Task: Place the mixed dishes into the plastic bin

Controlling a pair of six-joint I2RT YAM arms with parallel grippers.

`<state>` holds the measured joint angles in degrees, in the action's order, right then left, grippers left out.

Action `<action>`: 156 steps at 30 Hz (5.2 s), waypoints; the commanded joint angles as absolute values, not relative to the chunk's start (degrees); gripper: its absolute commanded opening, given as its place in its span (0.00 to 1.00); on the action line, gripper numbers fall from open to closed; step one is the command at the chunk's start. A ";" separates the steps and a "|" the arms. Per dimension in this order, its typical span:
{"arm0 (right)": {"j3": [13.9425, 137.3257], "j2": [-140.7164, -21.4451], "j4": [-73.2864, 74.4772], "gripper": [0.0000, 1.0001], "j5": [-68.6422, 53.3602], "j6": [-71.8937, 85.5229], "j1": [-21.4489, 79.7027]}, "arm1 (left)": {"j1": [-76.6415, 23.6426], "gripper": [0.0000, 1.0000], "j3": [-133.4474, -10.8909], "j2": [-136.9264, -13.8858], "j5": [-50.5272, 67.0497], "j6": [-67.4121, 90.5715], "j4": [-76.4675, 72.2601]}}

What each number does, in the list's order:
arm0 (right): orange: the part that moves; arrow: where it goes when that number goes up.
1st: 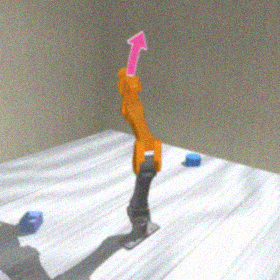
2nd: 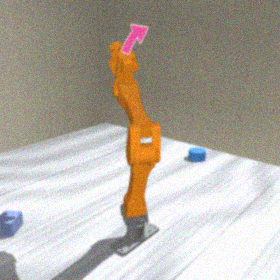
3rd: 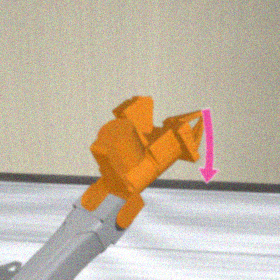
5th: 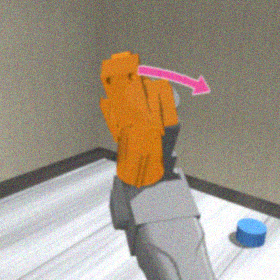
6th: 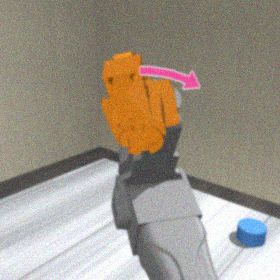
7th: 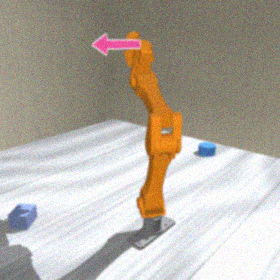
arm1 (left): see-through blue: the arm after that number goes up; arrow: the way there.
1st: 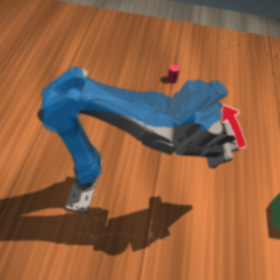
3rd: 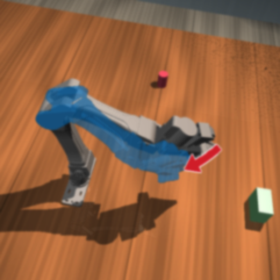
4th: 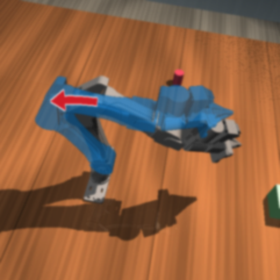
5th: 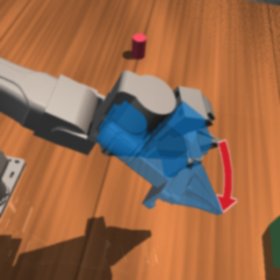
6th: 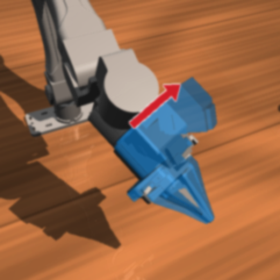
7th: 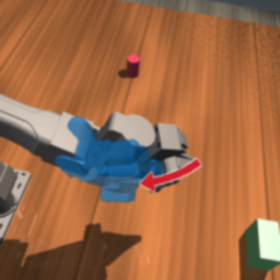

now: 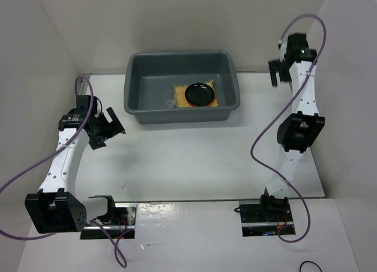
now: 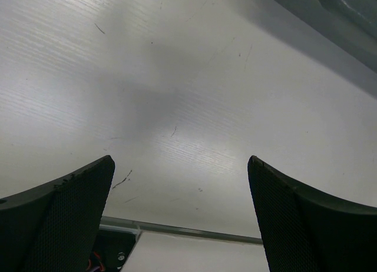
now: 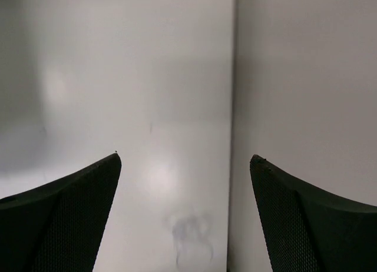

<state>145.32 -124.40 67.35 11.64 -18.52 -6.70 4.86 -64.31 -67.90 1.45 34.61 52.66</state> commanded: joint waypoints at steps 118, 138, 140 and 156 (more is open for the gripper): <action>52.47 -91.05 35.24 0.41 27.50 -13.71 -9.93 | 5.27 1.00 -62.31 -70.49 1.93 31.38 51.06; 111.25 -90.51 50.17 0.00 -5.25 -26.80 -0.98 | 5.27 1.00 -61.79 -70.75 1.41 31.38 50.54; 123.16 -99.60 54.30 0.00 -8.95 -27.33 2.79 | 5.27 1.00 -61.79 -70.75 1.41 31.38 50.01; 177.23 -138.57 44.56 0.00 -32.78 -18.73 26.43 | 5.27 1.00 -61.79 -70.31 0.88 31.90 50.01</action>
<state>169.82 -136.70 52.05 -26.24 -21.71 20.16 4.86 -61.98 -70.54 1.37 31.73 50.78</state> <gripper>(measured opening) 0.083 1.001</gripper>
